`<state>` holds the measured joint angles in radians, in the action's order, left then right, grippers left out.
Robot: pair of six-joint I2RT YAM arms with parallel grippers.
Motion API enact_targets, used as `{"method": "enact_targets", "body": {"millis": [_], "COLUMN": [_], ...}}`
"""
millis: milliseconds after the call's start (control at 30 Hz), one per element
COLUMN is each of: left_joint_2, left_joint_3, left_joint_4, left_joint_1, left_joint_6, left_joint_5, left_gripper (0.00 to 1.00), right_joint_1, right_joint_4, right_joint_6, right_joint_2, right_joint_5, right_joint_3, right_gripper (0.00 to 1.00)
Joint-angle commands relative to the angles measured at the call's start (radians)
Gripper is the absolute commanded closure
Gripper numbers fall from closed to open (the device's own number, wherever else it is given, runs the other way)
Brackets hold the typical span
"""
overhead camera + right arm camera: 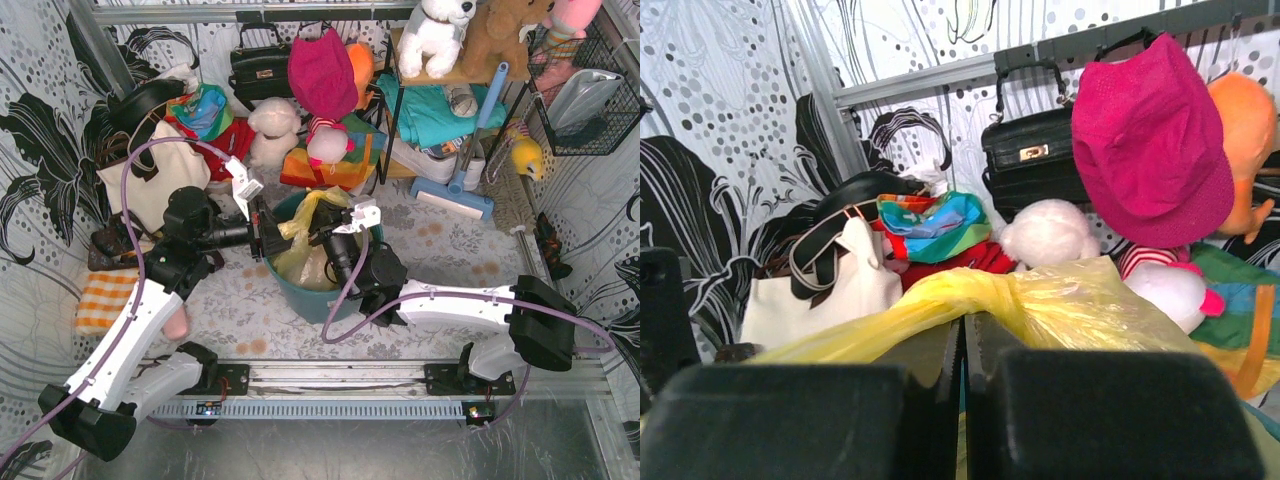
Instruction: Tie the trash bag
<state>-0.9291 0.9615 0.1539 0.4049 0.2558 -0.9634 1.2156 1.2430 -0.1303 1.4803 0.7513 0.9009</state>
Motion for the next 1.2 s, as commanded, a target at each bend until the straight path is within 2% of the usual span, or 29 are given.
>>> {"method": "enact_targets", "body": {"millis": [0,100,233,533,900,1167], "left_joint_2": [0.025,0.025,0.014,0.003,0.099,0.191], "left_joint_3": [-0.002,-0.017,-0.020,0.022,0.035,0.068], "left_joint_4": [0.048,0.058,0.088,0.156,0.140,0.135], "left_joint_1": [0.018,0.018,0.018,0.018,0.018,0.018], "left_joint_6": [-0.042,-0.048,-0.073,-0.118,-0.086,-0.050], "left_joint_5": [-0.052,-0.029,0.034,0.193,0.323,0.373], "left_gripper": [0.94,0.94,0.93,0.79,0.54,0.46], "right_joint_1": [-0.006,-0.005,-0.007,-0.008,-0.021,-0.029], "right_joint_4": [0.187,0.318,0.407,0.424,0.439,0.446], "right_joint_6": [-0.122,-0.155,-0.111,0.084,0.197,0.197], "right_joint_2": [0.033,0.038,0.020,-0.050,-0.067,-0.064], "right_joint_5": [-0.002,-0.063,-0.186,-0.499,-0.639,-0.634], "right_joint_3": [0.002,-0.039,-0.095,-0.188,-0.208,-0.221], "right_gripper": [1.00,1.00,1.00,1.00,1.00,1.00]}}
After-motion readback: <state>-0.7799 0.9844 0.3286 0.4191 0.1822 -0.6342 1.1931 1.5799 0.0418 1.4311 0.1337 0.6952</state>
